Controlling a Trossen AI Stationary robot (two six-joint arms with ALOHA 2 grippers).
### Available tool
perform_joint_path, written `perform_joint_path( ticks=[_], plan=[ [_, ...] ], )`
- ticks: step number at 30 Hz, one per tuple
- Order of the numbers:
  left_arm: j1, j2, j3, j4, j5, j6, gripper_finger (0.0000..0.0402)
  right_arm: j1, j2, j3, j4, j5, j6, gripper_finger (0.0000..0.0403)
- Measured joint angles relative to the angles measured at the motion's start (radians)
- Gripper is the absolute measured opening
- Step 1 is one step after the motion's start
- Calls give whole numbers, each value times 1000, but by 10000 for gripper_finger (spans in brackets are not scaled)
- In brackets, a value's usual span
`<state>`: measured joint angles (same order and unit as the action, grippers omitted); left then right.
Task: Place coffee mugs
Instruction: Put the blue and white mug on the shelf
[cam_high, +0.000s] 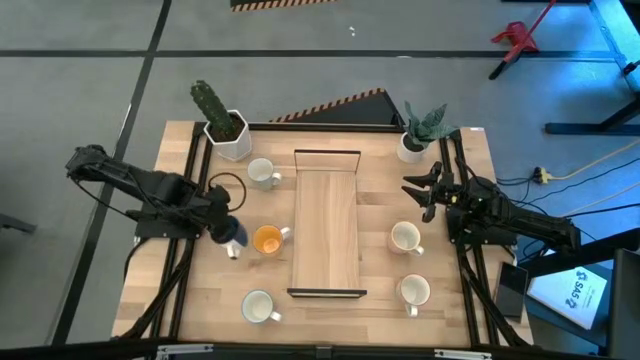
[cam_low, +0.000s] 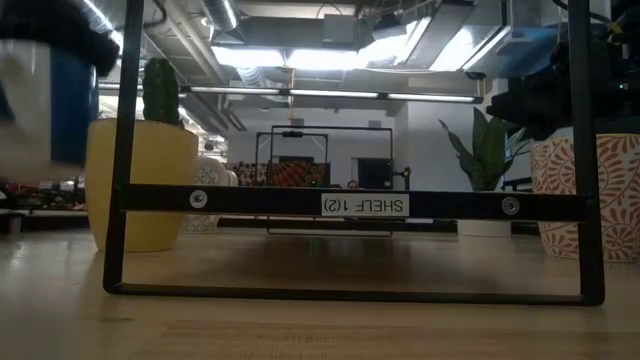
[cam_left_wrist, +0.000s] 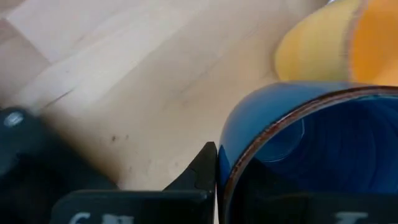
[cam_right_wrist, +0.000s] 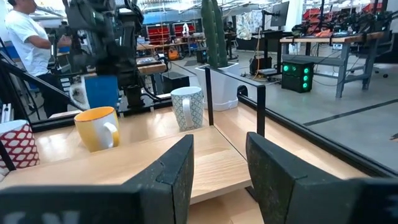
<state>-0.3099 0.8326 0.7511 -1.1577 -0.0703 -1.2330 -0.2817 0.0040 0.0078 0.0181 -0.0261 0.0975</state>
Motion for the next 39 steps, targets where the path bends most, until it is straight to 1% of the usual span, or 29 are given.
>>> perform_joint_path(
  ticks=[5, 8, 11, 15, 19, 25, 27, 30, 33, 36, 39],
  plan=[
    [0, 0, 182, -117, -31, -74, 13, 0, 0, 0, 0, 14, -28, 134],
    [1, 19, 285, -111, -79, -101, 13, 0, 0, 0, 0, 26, -28, 134],
    [20, 84, 369, -110, -119, -92, 13, 0, 0, 0, 0, 27, -28, 134],
    [72, 218, 481, -46, -107, -13, 13, 0, 0, 0, 0, 31, -27, 134],
    [151, 378, 636, -16, -96, 90, 13, 0, 0, 0, -1, 33, -26, 134],
    [327, 613, 872, -14, -96, 287, 12, 0, 0, 0, -2, 34, -26, 134],
    [388, 688, 931, -15, -74, 360, 12, 0, 0, 0, -2, 33, -26, 134],
    [466, 797, 1005, -13, -18, 470, 12, 0, 0, 0, -3, 33, -26, 134],
    [527, 903, 1053, -7, 36, 552, 12, 0, 0, 0, -3, 33, -25, 134],
    [564, 998, 1097, 8, 79, 597, 12, 0, 0, 0, -3, 33, -25, 134],
    [580, 1077, 1133, 22, 85, 625, 12, 0, 0, 0, -3, 33, -25, 134]
  ],
)
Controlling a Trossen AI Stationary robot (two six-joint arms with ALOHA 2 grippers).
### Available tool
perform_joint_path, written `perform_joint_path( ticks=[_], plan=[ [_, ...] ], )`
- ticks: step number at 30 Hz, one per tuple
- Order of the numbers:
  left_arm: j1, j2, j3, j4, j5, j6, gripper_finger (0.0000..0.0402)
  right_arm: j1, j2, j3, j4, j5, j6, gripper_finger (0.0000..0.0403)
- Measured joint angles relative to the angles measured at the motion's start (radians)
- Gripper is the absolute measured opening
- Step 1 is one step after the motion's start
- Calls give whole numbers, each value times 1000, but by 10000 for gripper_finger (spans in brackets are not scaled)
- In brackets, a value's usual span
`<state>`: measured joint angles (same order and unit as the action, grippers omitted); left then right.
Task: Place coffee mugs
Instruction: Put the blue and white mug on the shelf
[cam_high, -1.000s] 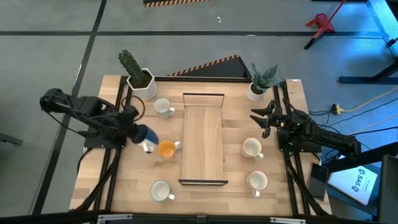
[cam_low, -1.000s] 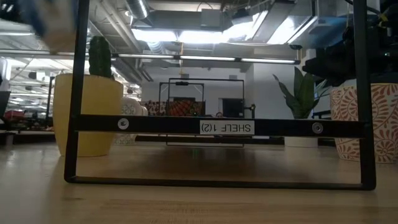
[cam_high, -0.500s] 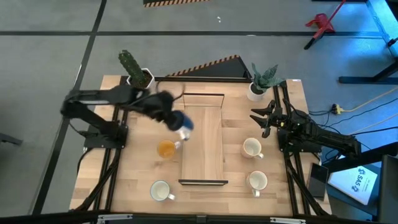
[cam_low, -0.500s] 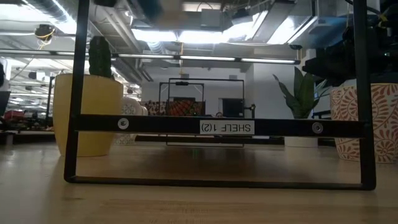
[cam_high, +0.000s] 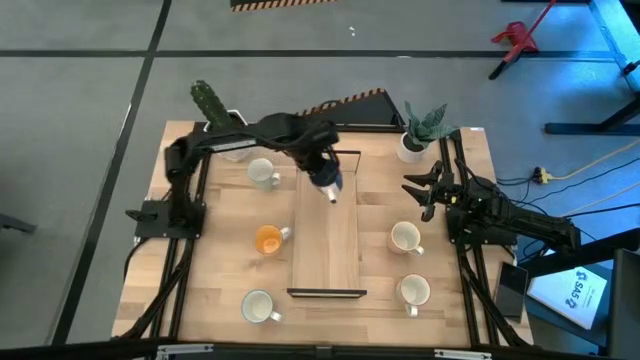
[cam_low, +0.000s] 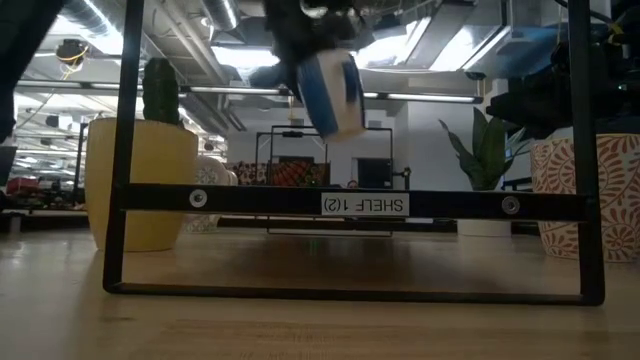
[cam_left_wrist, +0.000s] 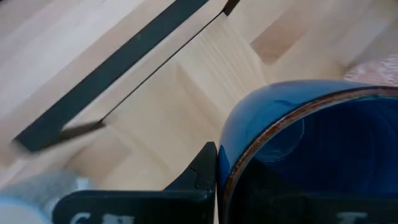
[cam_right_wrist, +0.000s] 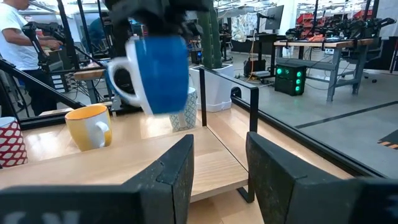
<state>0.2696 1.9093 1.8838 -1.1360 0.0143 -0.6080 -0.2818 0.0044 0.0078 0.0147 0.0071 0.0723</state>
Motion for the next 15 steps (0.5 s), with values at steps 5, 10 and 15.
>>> perform_joint_path(
  ticks=[5, 10, 15],
  plan=[
    [5, 107, 31, 41, -4, 15, 12, 0, 0, 0, 0, 0, 0, 134],
    [8, 163, 34, 92, -40, 12, 12, 0, 0, 0, -1, 0, -2, 134],
    [4, 179, 36, 90, -55, 20, 12, 0, 0, 0, -1, 0, -2, 134]
  ],
)
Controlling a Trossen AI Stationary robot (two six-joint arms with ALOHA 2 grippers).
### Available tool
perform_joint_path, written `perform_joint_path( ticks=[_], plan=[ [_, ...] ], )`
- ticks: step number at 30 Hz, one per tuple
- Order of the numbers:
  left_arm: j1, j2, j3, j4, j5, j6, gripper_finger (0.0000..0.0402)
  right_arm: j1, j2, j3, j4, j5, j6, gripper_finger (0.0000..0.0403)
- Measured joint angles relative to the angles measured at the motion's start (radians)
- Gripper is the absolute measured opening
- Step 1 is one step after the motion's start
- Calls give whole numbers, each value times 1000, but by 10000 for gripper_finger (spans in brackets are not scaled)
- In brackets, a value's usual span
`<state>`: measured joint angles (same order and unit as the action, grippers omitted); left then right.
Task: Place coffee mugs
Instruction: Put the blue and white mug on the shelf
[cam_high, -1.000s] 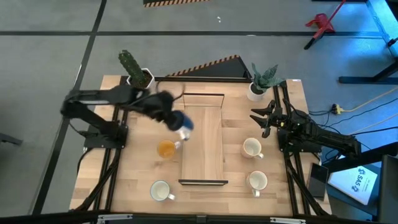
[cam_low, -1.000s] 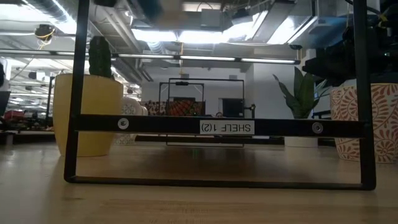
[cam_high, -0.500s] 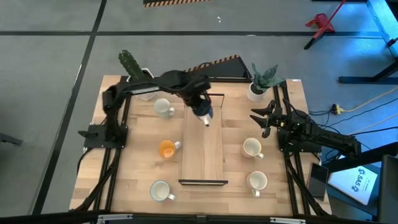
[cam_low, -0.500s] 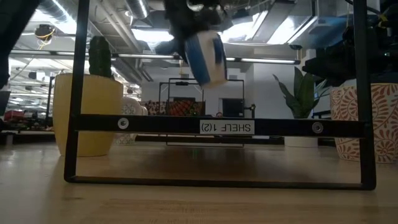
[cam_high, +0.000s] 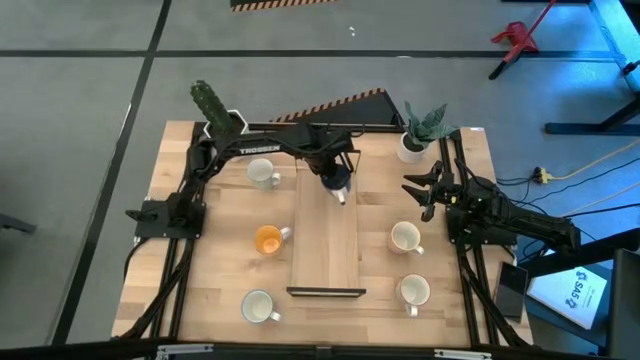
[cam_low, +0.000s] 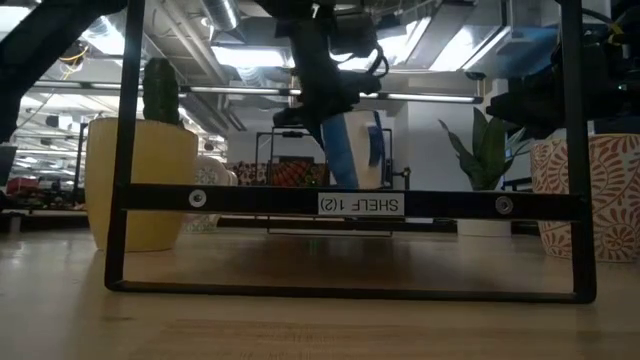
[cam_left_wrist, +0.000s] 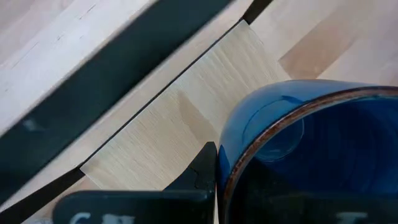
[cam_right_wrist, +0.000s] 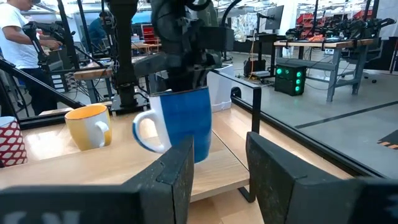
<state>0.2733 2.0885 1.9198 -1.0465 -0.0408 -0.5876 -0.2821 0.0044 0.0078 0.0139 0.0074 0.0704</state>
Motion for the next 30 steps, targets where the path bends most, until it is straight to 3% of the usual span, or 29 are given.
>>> perform_joint_path(
  ticks=[6, 12, 21, 25, 30],
  plan=[
    [-18, 3, 0, 27, -37, 8, 12, 0, 0, 0, 0, 0, 0, 134],
    [-51, 3, -1, 22, -10, -16, 14, 0, 0, 0, 0, 0, -1, 134],
    [-92, 3, -2, 3, -66, -154, 12, 0, 0, 0, 0, 0, -1, 134],
    [-85, 3, -2, -11, -38, -239, 12, 0, 0, 0, 0, 0, -1, 134],
    [-83, 3, -2, -9, -93, -315, 12, 0, 0, 0, 0, 0, -25, 134]
  ],
)
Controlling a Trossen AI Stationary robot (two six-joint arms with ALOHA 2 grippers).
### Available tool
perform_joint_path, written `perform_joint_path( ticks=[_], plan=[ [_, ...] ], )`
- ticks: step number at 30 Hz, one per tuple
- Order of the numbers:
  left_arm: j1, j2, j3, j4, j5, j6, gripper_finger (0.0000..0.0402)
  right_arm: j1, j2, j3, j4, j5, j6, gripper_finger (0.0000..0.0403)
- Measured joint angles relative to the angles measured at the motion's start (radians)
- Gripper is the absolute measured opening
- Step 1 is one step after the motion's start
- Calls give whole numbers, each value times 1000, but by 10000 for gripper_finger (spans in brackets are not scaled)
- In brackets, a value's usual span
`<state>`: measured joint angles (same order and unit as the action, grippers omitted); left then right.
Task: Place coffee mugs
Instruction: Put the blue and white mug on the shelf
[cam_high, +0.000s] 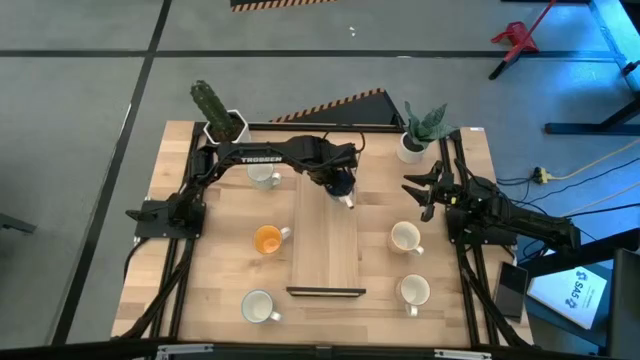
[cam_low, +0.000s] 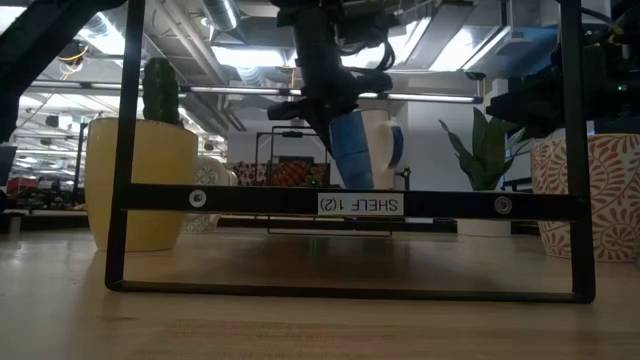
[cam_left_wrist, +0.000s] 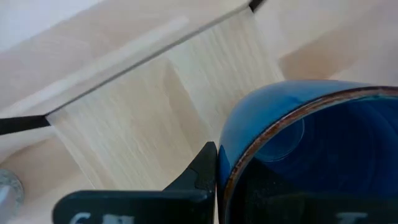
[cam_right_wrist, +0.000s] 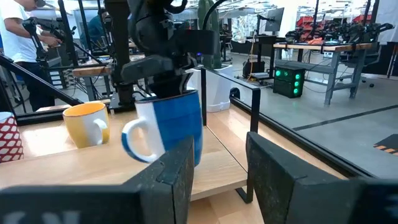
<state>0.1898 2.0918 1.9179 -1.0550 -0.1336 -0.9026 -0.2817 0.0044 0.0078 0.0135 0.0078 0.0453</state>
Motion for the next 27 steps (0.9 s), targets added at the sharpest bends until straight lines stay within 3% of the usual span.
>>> perform_joint_path(
  ticks=[27],
  plan=[
    [-21, 2, 0, 20, -62, -75, 14, 0, 0, 0, 0, 0, -2, 134]
  ],
)
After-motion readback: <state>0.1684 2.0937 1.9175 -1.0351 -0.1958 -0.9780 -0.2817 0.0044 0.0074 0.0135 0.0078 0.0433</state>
